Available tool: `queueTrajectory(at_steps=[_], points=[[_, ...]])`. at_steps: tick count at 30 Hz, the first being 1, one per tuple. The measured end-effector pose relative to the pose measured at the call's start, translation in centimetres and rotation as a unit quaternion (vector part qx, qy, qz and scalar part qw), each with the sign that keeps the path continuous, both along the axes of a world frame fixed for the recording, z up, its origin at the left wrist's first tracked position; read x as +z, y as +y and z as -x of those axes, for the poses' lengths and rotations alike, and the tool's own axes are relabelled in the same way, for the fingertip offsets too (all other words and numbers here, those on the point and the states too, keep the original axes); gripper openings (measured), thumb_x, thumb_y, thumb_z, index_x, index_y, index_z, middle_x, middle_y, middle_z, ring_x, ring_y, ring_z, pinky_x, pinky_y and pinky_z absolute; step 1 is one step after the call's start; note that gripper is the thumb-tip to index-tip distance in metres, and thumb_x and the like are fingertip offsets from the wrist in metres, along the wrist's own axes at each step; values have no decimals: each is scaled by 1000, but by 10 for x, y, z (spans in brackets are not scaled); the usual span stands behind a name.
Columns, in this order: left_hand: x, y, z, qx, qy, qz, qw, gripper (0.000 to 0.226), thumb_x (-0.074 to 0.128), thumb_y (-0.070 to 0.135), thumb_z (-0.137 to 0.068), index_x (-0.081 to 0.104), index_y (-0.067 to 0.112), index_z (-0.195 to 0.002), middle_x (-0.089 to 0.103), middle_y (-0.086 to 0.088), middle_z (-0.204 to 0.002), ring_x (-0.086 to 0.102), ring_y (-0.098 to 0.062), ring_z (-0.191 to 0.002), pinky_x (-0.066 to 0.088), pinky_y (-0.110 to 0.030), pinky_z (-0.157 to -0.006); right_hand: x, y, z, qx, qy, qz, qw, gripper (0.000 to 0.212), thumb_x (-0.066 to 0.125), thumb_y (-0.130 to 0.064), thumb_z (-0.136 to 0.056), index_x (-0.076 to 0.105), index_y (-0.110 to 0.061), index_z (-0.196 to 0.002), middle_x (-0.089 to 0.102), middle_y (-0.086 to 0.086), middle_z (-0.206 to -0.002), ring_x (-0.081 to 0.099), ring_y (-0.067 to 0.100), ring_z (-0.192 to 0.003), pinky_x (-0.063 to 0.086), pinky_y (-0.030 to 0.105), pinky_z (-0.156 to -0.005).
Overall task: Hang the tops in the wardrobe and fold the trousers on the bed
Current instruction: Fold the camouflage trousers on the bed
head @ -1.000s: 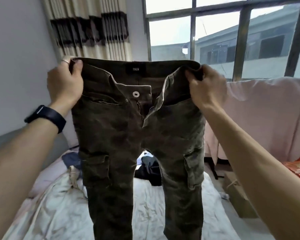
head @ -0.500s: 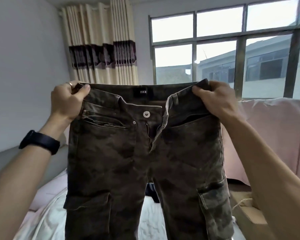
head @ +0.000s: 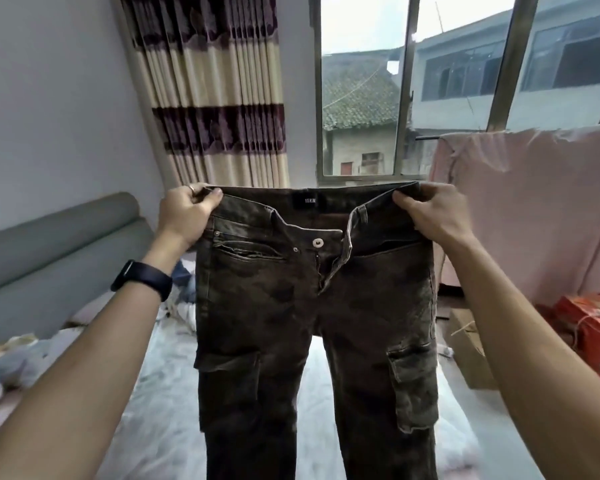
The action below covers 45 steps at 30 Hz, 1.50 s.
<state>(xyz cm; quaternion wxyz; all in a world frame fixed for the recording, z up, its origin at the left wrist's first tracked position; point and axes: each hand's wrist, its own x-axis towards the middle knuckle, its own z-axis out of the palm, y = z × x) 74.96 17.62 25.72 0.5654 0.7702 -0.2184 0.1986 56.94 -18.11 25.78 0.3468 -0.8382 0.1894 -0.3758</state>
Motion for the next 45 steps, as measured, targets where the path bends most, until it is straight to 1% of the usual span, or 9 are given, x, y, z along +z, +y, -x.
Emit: queueTrajectory(at_steps=[5, 16, 26, 33, 35, 37, 39, 42, 45], points=[[-59, -6, -21, 9, 20, -49, 999, 10, 68, 34, -92, 71, 32, -83, 72, 12, -81, 68, -14, -81, 56, -47, -90, -61, -7, -14, -7, 45, 18, 999, 38, 62, -67, -82, 71, -32, -92, 72, -9, -83, 70, 23, -83, 57, 39, -74], [-185, -28, -77, 70, 94, -186, 976, 26, 62, 43, -98, 74, 23, -109, 67, 5, -78, 67, -25, -89, 44, -30, -71, -183, -26, -84, -35, 163, 48, 985, 39, 60, -60, -92, 71, -23, -95, 71, 4, -99, 63, 32, -95, 45, 37, -69], [-328, -94, -241, 44, 210, -258, 942, 27, 58, 50, -97, 72, 32, -111, 76, -1, -102, 66, -29, -101, 46, -32, -76, -321, -71, -238, -51, 273, -24, 960, 27, 64, -40, -96, 63, -20, -78, 57, -4, -70, 52, 24, -72, 31, 29, -53], [-412, -172, -374, 35, 251, -287, 924, 27, 54, 44, -100, 70, 29, -117, 73, -8, -111, 62, -34, -106, 48, -36, -79, -415, -117, -363, -87, 290, -99, 948, 18, 57, -25, -100, 65, -13, -90, 66, 7, -87, 63, 34, -92, 37, 36, -69], [-428, -195, -402, 41, 254, -266, 929, 28, 52, 38, -102, 66, 25, -122, 70, -11, -117, 61, -35, -109, 45, -35, -79, -430, -128, -392, -87, 263, -141, 951, 17, 58, -20, -100, 66, -13, -113, 68, 7, -102, 64, 32, -106, 41, 31, -79], [-452, -218, -427, 41, 262, -242, 933, 38, 48, 31, -105, 52, 20, -141, 59, -14, -138, 53, -35, -125, 44, -39, -95, -452, -135, -417, -59, 251, -188, 948, 51, 60, -14, -97, 48, -18, -146, 62, 0, -131, 60, 24, -122, 41, 25, -90], [-481, -230, -431, 33, 276, -257, 926, 51, 44, 28, -106, 33, 14, -154, 38, -13, -156, 38, -32, -141, 33, -40, -112, -476, -131, -418, -25, 267, -221, 938, 71, 62, -14, -94, 30, -24, -158, 49, -11, -146, 52, 17, -133, 42, 25, -97], [-552, -230, -386, -16, 333, -296, 895, 53, 46, 30, -105, 31, 19, -155, 28, -3, -159, 39, -27, -139, 38, -40, -108, -536, -115, -372, -43, 350, -233, 906, 70, 64, -27, -95, 32, -19, -156, 41, -1, -157, 43, 21, -141, 41, 43, -112], [-617, -220, -294, -54, 400, -315, 859, 49, 50, 31, -103, 38, 25, -150, 31, 4, -155, 49, -22, -129, 47, -35, -98, -587, -88, -290, -118, 383, -269, 876, 47, 67, -23, -93, 51, -14, -136, 54, 10, -141, 52, 31, -129, 45, 46, -103]])
